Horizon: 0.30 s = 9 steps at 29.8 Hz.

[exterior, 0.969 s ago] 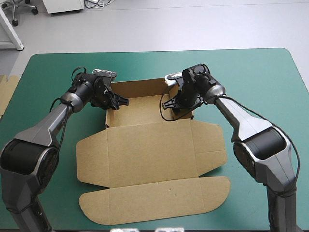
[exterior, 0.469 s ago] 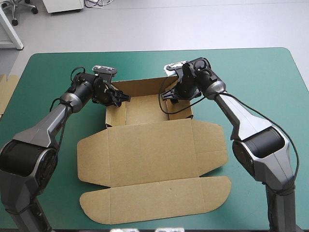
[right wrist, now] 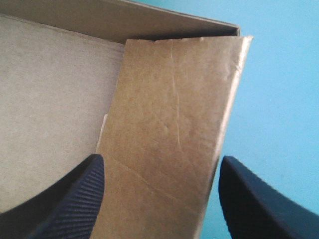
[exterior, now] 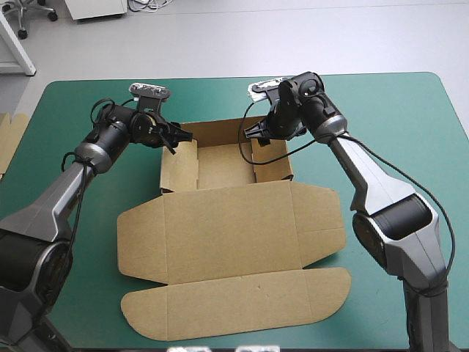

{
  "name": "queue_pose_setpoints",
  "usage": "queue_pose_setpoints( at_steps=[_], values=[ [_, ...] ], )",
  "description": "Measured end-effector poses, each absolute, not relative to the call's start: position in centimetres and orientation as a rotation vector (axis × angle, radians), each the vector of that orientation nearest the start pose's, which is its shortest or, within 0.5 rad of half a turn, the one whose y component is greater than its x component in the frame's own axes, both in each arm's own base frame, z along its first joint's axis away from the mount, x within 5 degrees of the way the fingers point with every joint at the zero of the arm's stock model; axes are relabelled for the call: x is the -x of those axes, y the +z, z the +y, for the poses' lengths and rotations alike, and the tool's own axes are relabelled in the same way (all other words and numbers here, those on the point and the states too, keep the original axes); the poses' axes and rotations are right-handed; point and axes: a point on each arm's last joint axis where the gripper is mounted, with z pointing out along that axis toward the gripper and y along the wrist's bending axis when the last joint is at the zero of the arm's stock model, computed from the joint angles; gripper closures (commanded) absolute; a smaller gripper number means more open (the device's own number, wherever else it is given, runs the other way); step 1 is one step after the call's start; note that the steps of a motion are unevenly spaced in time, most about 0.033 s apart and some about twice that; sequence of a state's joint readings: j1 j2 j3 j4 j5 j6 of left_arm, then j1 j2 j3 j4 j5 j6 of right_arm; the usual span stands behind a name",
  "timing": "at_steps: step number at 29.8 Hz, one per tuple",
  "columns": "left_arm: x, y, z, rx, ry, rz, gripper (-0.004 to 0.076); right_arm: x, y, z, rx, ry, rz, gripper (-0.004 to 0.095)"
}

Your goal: Fold the box

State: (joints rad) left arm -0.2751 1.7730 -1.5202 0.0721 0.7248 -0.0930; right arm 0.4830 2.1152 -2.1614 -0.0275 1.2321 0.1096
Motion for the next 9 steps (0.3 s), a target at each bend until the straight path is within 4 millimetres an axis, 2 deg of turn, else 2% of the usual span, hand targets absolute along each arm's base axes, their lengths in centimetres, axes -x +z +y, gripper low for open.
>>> queue_pose_setpoints(
  at_steps=[5, 9],
  values=[
    [-37.9, 32.8, -10.2, -0.266, -0.081, 2.358, 0.0273, -41.2, 33.1, 21.3, 0.520, 0.152, 2.598, 0.0337],
    [-36.4, 35.9, -9.6, -0.273, -0.061, 2.257, 0.0273, -40.4, 35.6, 20.6, 0.563, 0.115, 2.525, 0.0353]
  ],
)
